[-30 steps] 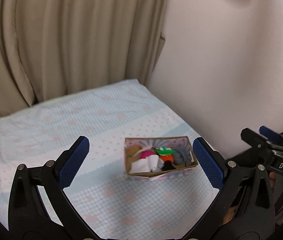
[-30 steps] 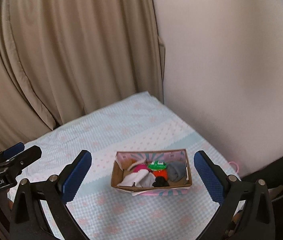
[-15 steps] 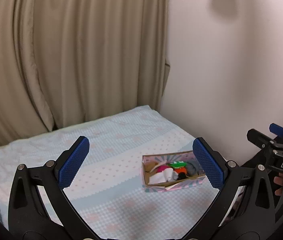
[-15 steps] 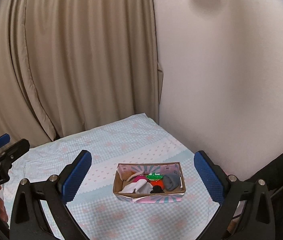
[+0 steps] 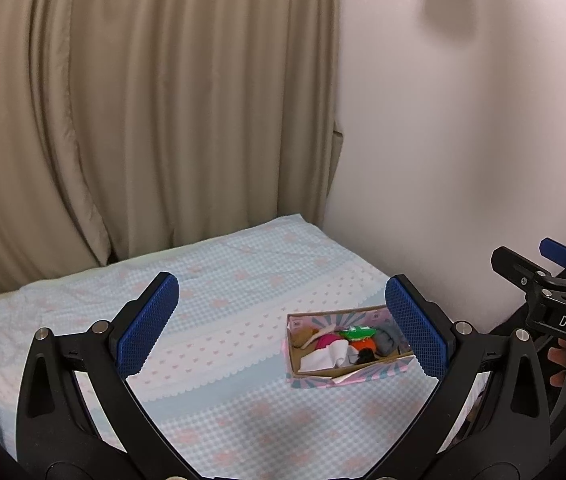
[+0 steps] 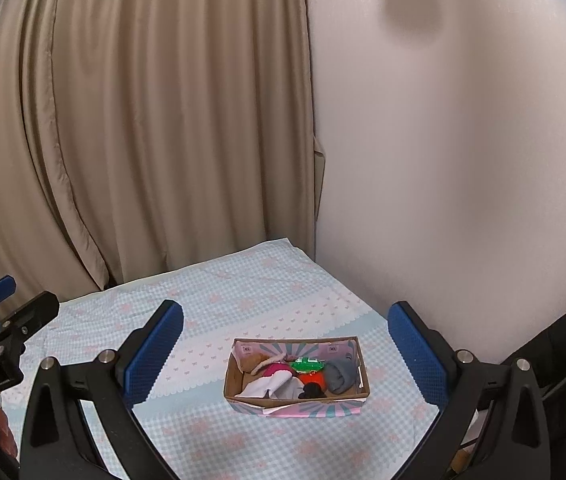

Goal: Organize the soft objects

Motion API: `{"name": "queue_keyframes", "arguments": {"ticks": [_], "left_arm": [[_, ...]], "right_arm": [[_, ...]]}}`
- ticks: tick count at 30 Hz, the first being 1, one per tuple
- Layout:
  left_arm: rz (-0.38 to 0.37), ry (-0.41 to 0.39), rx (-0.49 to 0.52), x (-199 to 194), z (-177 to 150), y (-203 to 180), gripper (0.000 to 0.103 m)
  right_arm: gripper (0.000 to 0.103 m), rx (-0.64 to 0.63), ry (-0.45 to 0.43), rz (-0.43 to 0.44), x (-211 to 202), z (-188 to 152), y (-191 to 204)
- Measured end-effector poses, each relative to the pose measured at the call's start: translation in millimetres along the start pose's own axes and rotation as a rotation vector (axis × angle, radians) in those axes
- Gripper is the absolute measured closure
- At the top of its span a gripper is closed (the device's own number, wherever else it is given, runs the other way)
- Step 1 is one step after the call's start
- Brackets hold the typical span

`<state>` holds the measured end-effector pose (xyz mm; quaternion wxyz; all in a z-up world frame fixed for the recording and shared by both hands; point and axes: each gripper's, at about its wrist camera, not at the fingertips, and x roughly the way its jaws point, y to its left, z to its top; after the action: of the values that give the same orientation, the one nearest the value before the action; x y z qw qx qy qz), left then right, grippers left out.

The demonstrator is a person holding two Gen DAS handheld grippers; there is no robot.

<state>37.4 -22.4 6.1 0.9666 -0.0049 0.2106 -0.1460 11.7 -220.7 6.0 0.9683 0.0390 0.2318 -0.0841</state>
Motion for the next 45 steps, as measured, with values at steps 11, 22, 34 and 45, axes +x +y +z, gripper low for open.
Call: {"name": "queue_keyframes", "arguments": {"ticks": [11, 22, 34, 45], "left_arm": [[0.006, -0.005, -0.008, 3.8, 0.4, 1.5, 0.0], [0.004, 0.004, -0.017, 1.9, 0.0, 1.5, 0.0], [0.01, 0.007, -0.021, -1.8, -2.4, 1.5, 0.0], [-0.002, 0.014, -0.042, -1.8, -4.6, 5.0, 0.0]], "right_arm": [[0.001, 0.004, -0.003, -0.003, 4.9, 3.1, -2.2], [0.001, 0.017, -0.002, -0.005, 4.9, 3.0, -5.3], [0.001, 0.015, -0.004, -0.011, 3.5, 5.3, -5.0], [0.001, 0.016, -0.011, -0.009, 4.0, 6.3, -3.6]]}}
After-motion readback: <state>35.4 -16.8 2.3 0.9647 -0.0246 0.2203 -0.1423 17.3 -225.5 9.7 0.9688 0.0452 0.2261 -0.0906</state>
